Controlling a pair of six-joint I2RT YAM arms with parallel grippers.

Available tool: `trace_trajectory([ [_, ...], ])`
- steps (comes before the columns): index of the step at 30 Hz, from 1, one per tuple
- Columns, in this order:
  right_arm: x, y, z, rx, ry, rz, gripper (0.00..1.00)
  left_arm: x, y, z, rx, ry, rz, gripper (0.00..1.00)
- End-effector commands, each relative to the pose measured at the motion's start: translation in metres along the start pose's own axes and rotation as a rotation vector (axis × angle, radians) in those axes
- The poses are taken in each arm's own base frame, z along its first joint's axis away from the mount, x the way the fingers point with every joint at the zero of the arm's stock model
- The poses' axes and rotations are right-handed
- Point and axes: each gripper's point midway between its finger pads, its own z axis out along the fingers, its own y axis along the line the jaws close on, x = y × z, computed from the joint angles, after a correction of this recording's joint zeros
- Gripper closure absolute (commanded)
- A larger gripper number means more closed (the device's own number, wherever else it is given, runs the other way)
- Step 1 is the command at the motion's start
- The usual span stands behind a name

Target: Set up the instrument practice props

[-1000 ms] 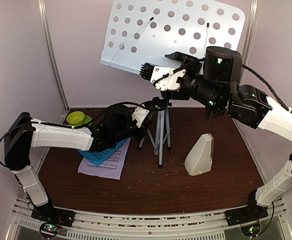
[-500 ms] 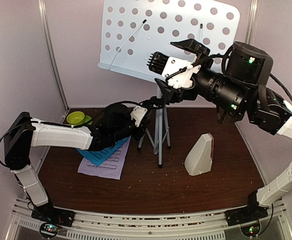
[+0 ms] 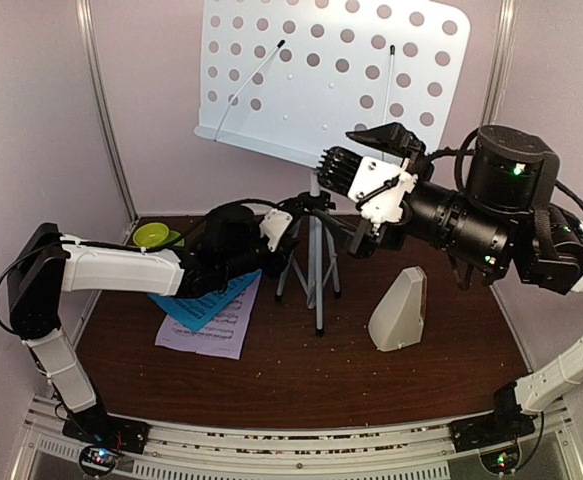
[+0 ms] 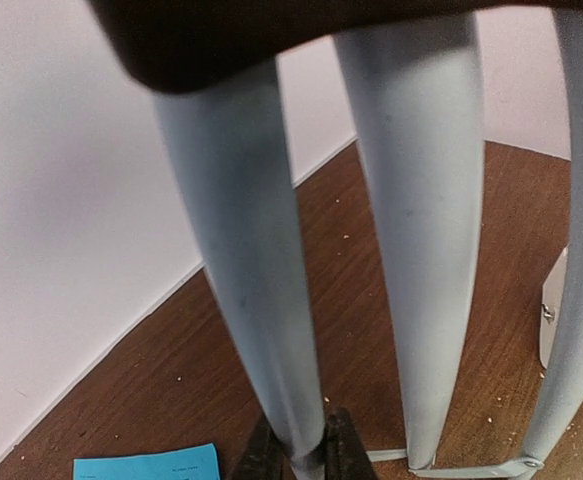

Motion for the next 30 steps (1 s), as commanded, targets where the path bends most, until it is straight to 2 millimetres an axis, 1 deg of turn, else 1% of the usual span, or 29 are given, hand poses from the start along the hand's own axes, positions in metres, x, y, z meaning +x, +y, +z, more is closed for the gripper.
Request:
trace_trajectory([
  [1, 0.019, 0.028, -0.015, -0.098, 0.015, 0.279, 0.01, 0.039, -0.011, 0.005, 0.056, 0.122, 0.039, 1.0],
  [6, 0.043, 0.066, -0.015, -0.184, 0.068, 0.484, 0.01, 0.036, -0.013, 0.002, 0.065, 0.093, 0.03, 1.0],
  [9, 0.061, 0.075, -0.008, -0.188, 0.094, 0.641, 0.03, 0.032, -0.014, 0.0, 0.073, 0.079, 0.028, 1.0],
  [11, 0.08, 0.082, -0.002, -0.168, 0.121, 0.736, 0.06, 0.029, -0.013, -0.002, 0.071, 0.066, 0.027, 1.0],
  [12, 0.093, 0.086, 0.002, -0.153, 0.136, 0.777, 0.08, 0.028, -0.013, -0.003, 0.07, 0.06, 0.025, 1.0],
  [15, 0.129, 0.097, 0.016, -0.097, 0.175, 0.9, 0.16, 0.024, -0.012, -0.004, 0.069, 0.05, 0.027, 1.0],
  [17, 0.151, 0.1, 0.028, -0.063, 0.208, 0.963, 0.23, 0.021, -0.011, -0.005, 0.067, 0.045, 0.028, 1.0],
  [19, 0.166, 0.105, 0.038, -0.039, 0.233, 0.997, 0.27, 0.019, -0.011, -0.006, 0.066, 0.039, 0.025, 1.0],
  [24, 0.185, 0.117, 0.066, -0.014, 0.254, 1.041, 0.34, 0.017, -0.01, -0.008, 0.065, 0.038, 0.021, 1.0],
  [28, 0.196, 0.122, 0.079, 0.007, 0.27, 1.065, 0.38, 0.017, -0.008, -0.007, 0.059, 0.045, 0.015, 1.0],
  [30, 0.208, 0.125, 0.085, 0.031, 0.295, 1.074, 0.38, 0.016, -0.007, -0.007, 0.055, 0.043, 0.009, 1.0],
])
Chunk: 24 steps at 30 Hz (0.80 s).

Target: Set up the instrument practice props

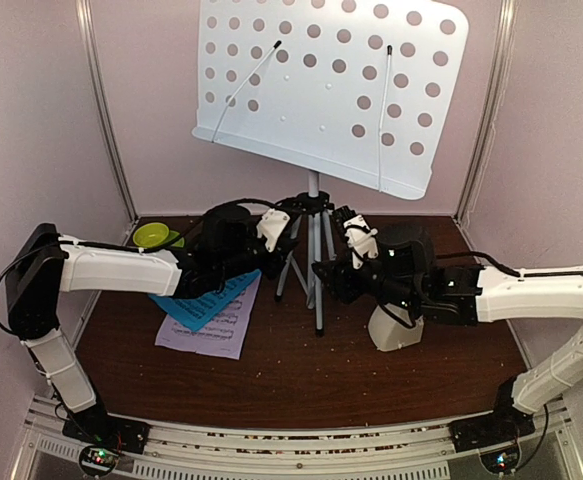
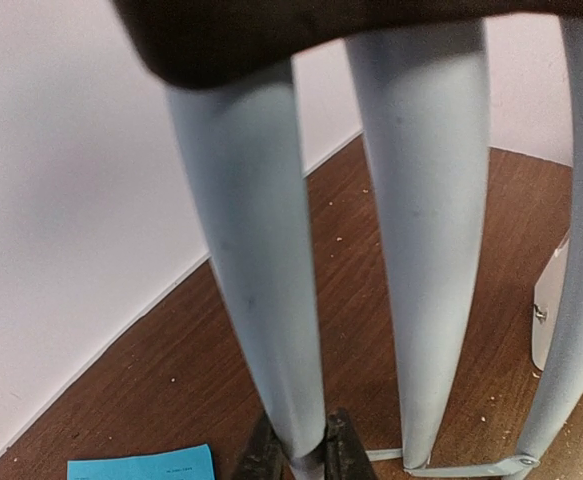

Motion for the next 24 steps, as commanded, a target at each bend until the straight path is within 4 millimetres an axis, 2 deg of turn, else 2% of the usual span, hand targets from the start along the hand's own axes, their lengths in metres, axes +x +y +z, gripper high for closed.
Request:
trace_trajectory([
  [1, -0.01, -0.01, 0.015, 0.03, -0.057, 0.09, 0.39, 0.017, -0.006, -0.004, 0.028, 0.06, 0.018, 1.0],
  [5, 0.002, -0.02, 0.029, 0.066, -0.041, 0.106, 0.42, 0.016, -0.005, -0.004, 0.023, 0.06, 0.013, 1.0],
  [11, 0.009, -0.02, 0.047, 0.059, -0.029, 0.122, 0.51, 0.016, -0.003, -0.004, 0.012, 0.065, 0.005, 1.0],
  [15, 0.012, -0.023, 0.05, 0.079, -0.016, 0.127, 0.66, 0.014, -0.002, -0.005, 0.01, 0.064, 0.003, 1.0],
  [22, 0.014, -0.03, 0.042, 0.097, -0.008, 0.139, 0.96, 0.008, 0.001, -0.01, 0.003, 0.054, 0.003, 1.0],
  [24, 0.014, -0.032, 0.039, 0.102, -0.005, 0.141, 1.0, 0.007, 0.002, -0.011, -0.002, 0.048, 0.002, 1.0],
])
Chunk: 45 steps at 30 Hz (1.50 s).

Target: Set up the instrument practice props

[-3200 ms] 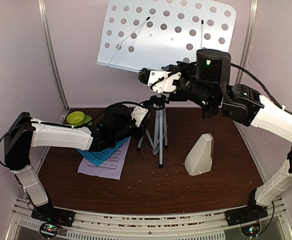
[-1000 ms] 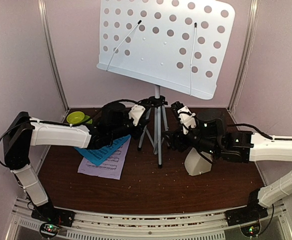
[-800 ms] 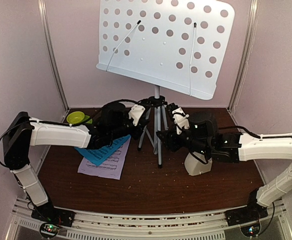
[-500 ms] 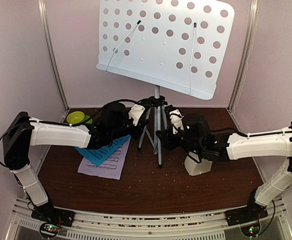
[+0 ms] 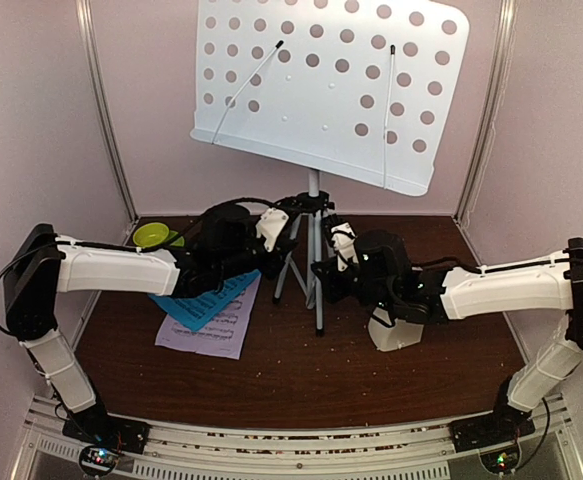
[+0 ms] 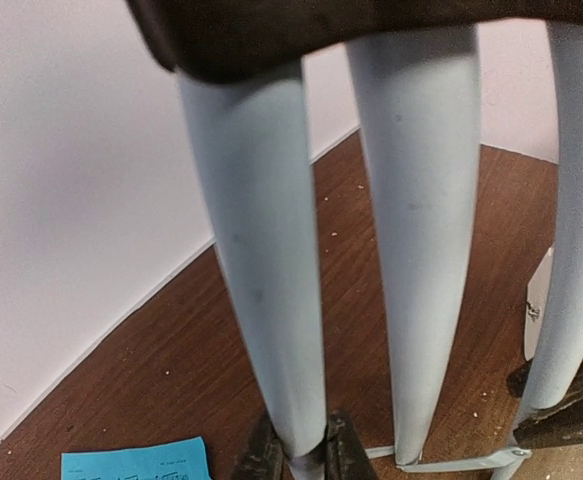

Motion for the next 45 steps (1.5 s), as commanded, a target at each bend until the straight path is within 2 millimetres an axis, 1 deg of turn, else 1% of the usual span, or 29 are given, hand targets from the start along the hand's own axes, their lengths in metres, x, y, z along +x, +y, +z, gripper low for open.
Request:
trace_trajectory([
  [1, -0.016, -0.019, -0.011, 0.065, -0.04, 0.043, 1.0, 0.006, 0.002, -0.009, -0.004, 0.033, 0.021, 1.0],
  [4, -0.013, -0.024, -0.017, 0.079, -0.021, 0.038, 1.0, 0.007, 0.004, -0.013, -0.014, 0.034, 0.027, 1.0],
  [9, -0.009, -0.036, -0.032, 0.094, 0.0, 0.038, 1.0, 0.016, 0.007, -0.022, -0.019, 0.047, 0.038, 1.0],
  [16, -0.01, -0.048, -0.053, 0.113, 0.034, 0.02, 1.0, 0.035, 0.011, -0.032, -0.035, 0.084, 0.03, 1.0],
  [17, -0.008, -0.048, -0.055, 0.111, 0.04, 0.019, 1.0, 0.038, 0.013, -0.033, -0.042, 0.089, 0.029, 1.0],
  [22, 0.013, -0.053, -0.066, 0.102, 0.085, 0.004, 1.0, 0.052, 0.016, -0.042, -0.062, 0.113, 0.021, 1.0],
  [25, 0.017, -0.052, -0.072, 0.09, 0.097, -0.01, 1.0, 0.059, 0.015, -0.047, -0.058, 0.125, 0.02, 1.0],
  [27, 0.018, -0.052, -0.072, 0.082, 0.1, -0.016, 1.0, 0.062, 0.014, -0.049, -0.052, 0.13, 0.016, 1.0],
  [30, 0.021, -0.049, -0.065, 0.073, 0.101, -0.026, 1.0, 0.067, 0.01, -0.047, -0.04, 0.139, 0.006, 1.0],
  [34, 0.02, -0.051, -0.047, 0.105, 0.084, -0.055, 1.0, 0.071, 0.008, -0.041, -0.048, 0.149, -0.007, 1.0],
  [36, 0.012, -0.051, -0.039, 0.116, 0.061, -0.077, 1.0, 0.077, 0.011, -0.036, -0.069, 0.173, 0.0, 1.0],
  [39, -0.003, -0.054, -0.027, 0.128, 0.029, -0.108, 1.0, 0.084, 0.021, -0.028, -0.132, 0.205, 0.032, 1.0],
  [45, -0.03, -0.067, -0.002, 0.149, -0.014, -0.175, 1.0, 0.076, 0.032, -0.011, -0.169, 0.195, 0.073, 1.0],
])
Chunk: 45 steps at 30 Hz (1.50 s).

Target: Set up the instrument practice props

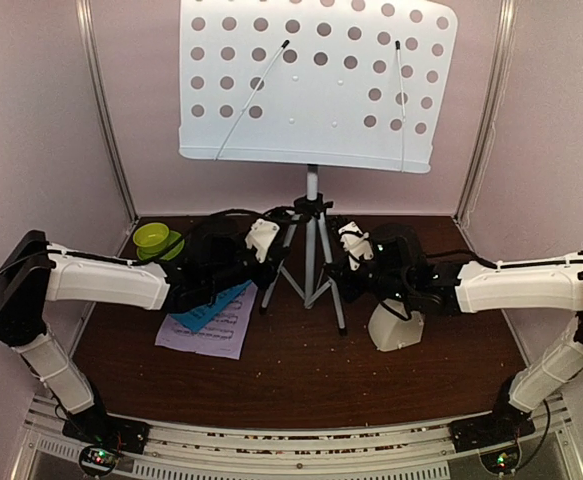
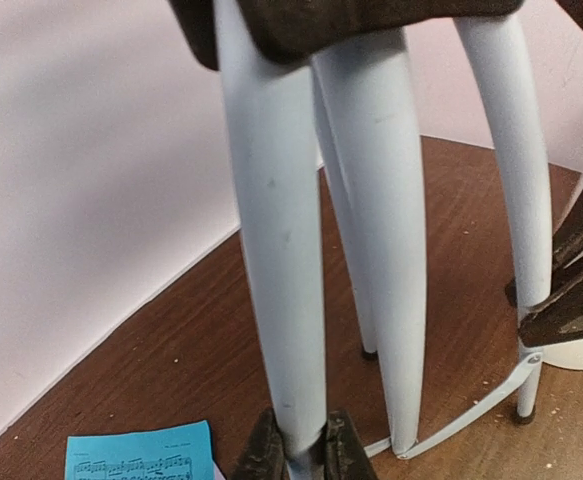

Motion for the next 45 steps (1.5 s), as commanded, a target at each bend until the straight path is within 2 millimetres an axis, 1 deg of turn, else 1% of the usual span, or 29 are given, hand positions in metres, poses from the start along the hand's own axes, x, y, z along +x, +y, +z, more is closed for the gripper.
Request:
trace_trajectory([
  [1, -0.035, -0.055, 0.013, 0.196, -0.072, -0.039, 1.0, 0.061, 0.036, 0.013, -0.142, 0.214, 0.082, 1.0],
  [5, -0.052, -0.069, 0.028, 0.209, -0.087, -0.053, 1.0, 0.061, 0.043, 0.024, -0.154, 0.219, 0.079, 1.0],
  [8, -0.057, -0.071, 0.031, 0.197, -0.081, -0.076, 1.0, 0.059, 0.04, 0.026, -0.137, 0.216, 0.08, 1.0],
  [11, -0.052, -0.068, 0.025, 0.178, -0.062, -0.082, 1.0, 0.06, 0.04, 0.018, -0.127, 0.208, 0.071, 1.0],
  [16, -0.033, -0.068, 0.012, 0.168, -0.017, -0.054, 1.0, 0.072, 0.04, 0.002, -0.081, 0.219, 0.068, 1.0],
  [18, -0.025, -0.067, 0.007, 0.159, 0.003, -0.042, 1.0, 0.071, 0.04, -0.004, -0.067, 0.215, 0.079, 1.0],
  [21, -0.02, -0.067, 0.001, 0.152, 0.021, -0.019, 1.0, 0.071, 0.037, -0.011, -0.046, 0.21, 0.095, 1.0],
  [25, -0.024, -0.069, -0.004, 0.141, 0.02, 0.022, 1.0, 0.064, 0.032, -0.016, -0.002, 0.186, 0.104, 1.0],
  [30, -0.047, -0.068, -0.008, 0.12, -0.002, 0.032, 1.0, 0.041, 0.03, -0.011, 0.047, 0.161, 0.128, 1.0],
  [32, -0.05, -0.069, -0.008, 0.114, 0.004, 0.032, 1.0, 0.037, 0.032, -0.008, 0.056, 0.159, 0.123, 1.0],
  [36, -0.047, -0.075, -0.01, 0.117, 0.016, 0.04, 1.0, 0.046, 0.036, -0.007, 0.05, 0.176, 0.114, 1.0],
  [40, -0.036, -0.082, -0.013, 0.123, 0.039, 0.048, 1.0, 0.058, 0.041, -0.013, 0.046, 0.198, 0.108, 1.0],
  [43, -0.032, -0.086, -0.016, 0.118, 0.049, 0.059, 1.0, 0.058, 0.05, -0.018, 0.04, 0.198, 0.1, 1.0],
  [45, -0.034, -0.085, -0.018, 0.106, 0.043, 0.062, 1.0, 0.053, 0.051, -0.02, 0.052, 0.197, 0.127, 1.0],
])
